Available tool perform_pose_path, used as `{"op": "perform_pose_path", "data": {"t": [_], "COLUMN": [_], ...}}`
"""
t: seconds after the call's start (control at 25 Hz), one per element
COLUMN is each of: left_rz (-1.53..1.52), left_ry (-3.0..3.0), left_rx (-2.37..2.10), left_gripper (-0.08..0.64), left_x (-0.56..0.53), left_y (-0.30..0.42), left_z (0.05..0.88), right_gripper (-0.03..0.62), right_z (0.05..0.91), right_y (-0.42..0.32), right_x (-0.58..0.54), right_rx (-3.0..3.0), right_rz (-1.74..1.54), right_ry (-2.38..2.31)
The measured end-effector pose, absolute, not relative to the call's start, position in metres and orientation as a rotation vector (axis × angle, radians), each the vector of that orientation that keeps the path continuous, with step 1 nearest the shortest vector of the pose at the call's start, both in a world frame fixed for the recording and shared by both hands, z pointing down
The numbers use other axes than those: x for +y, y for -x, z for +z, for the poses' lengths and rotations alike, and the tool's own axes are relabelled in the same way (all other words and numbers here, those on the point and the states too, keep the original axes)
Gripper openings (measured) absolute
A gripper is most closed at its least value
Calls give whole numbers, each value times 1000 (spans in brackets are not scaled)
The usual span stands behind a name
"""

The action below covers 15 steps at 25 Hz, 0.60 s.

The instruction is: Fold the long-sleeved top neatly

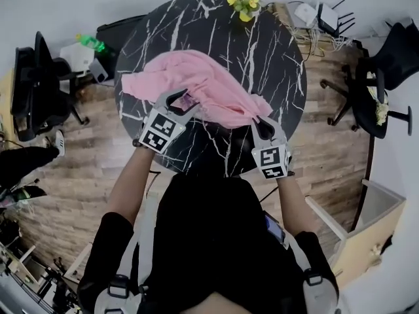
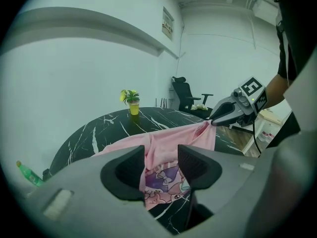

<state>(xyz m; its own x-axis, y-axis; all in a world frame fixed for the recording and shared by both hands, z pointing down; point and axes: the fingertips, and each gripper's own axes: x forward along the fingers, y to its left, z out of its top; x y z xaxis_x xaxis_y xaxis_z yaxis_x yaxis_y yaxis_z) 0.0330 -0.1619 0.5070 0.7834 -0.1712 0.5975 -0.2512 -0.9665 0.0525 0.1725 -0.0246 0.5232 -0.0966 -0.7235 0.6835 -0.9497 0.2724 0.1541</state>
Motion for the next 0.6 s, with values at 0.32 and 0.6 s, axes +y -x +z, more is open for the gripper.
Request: {"op": "perform_pose_path", "data": {"t": [0.32, 0.6], "left_rz": [1127, 1282], "left_ry": [-2950, -2942], "left_rx": [-178, -80], "left_gripper": [216, 216], "left_x": [-183, -196], "left_y": [-62, -71], "left_z": [511, 534], "right_gripper": [48, 48], "right_z": [534, 544], "right_y": [-177, -186], "right_x": [-14, -8], "right_rx": [-1848, -1823], "right_rz": [486, 510], "right_ry": [-1560, -1587]}}
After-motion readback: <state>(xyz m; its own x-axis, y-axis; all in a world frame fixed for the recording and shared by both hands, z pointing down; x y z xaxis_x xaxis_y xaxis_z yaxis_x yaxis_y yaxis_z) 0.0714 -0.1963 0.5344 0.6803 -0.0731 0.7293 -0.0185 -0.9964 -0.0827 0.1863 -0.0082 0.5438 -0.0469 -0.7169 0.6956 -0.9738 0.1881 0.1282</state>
